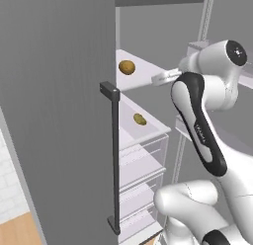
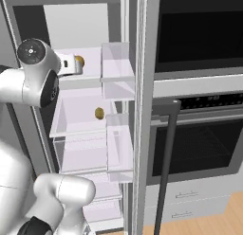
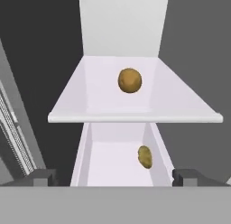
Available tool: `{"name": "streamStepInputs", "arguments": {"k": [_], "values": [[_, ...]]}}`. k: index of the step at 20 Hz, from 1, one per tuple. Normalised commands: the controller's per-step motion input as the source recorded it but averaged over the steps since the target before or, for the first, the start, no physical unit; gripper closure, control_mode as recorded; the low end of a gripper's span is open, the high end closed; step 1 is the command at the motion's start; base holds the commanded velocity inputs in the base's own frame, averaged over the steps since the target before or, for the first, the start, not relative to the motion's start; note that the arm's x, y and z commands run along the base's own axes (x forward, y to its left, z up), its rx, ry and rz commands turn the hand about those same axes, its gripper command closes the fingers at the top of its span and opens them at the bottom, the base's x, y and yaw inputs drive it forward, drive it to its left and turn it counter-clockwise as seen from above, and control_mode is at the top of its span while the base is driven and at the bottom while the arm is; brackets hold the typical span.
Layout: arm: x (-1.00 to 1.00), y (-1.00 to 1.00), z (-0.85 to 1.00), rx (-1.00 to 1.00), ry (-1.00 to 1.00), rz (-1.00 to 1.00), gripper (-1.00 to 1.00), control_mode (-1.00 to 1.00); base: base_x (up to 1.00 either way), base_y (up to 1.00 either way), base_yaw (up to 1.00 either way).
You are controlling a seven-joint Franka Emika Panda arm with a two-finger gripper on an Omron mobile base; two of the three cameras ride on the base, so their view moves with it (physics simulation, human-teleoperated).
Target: Place one potato and one chicken drumstick in each tupperware on the nearby counter, to pack two identical lunches.
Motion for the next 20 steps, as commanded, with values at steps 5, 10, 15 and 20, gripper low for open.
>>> {"name": "streamStepInputs", "arguments": {"k": [5, 10, 15, 20], "values": [[0.57, 0.15, -0.01, 0.00, 0.14, 0.00, -1.00, -1.00, 0.00, 0.00, 0.00], [0.53, 0.23, -0.02, 0.00, 0.02, 0.00, -1.00, -1.00, 0.00, 0.00, 0.00], [0.47, 0.12, -0.02, 0.00, 0.00, 0.00, -1.00, -1.00, 0.00, 0.00, 0.00], [0.44, 0.08, -0.15, 0.00, 0.00, 0.00, -1.00, -1.00, 0.00, 0.00, 0.00]]}}
